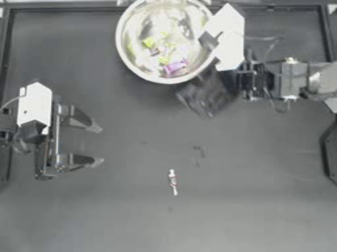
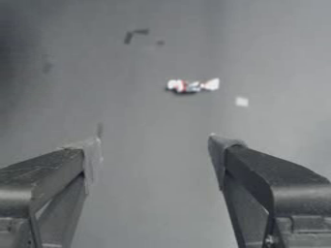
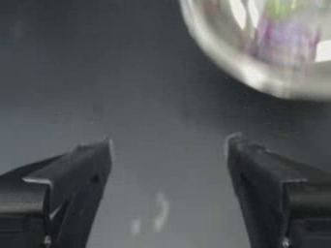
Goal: Put candies in bowl
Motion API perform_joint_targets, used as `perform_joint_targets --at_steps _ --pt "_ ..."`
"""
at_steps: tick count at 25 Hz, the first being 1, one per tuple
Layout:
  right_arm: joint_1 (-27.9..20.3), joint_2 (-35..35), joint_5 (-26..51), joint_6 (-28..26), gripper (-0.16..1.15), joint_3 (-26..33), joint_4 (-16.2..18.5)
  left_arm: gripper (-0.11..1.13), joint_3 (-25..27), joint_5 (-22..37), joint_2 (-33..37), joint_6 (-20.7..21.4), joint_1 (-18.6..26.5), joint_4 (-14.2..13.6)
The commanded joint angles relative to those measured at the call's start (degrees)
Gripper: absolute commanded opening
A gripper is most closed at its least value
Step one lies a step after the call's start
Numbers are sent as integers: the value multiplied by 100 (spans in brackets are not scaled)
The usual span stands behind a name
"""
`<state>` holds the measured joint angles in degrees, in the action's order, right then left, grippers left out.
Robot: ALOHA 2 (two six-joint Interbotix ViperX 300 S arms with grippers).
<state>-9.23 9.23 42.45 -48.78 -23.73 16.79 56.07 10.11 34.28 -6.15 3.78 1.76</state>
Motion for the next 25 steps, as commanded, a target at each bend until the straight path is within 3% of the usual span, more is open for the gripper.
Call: perform_joint_targets --at_steps 1,3,8,12,25 --pt "290 88 519 -211 98 185 -369 98 -44 -26 88 0 18 -18" --pt "448 26 668 -633 98 185 -343 98 -35 -26 97 9 26 -26" --pt "1002 -88 747 -1907 97 202 316 98 -35 -18 105 9 70 -97" --pt "1274 -246 809 -2716 97 229 448 98 -35 -26 105 9 105 -176" --pt "1846 -1362 1714 -3779 97 1274 316 98 176 -114 255 35 211 -308"
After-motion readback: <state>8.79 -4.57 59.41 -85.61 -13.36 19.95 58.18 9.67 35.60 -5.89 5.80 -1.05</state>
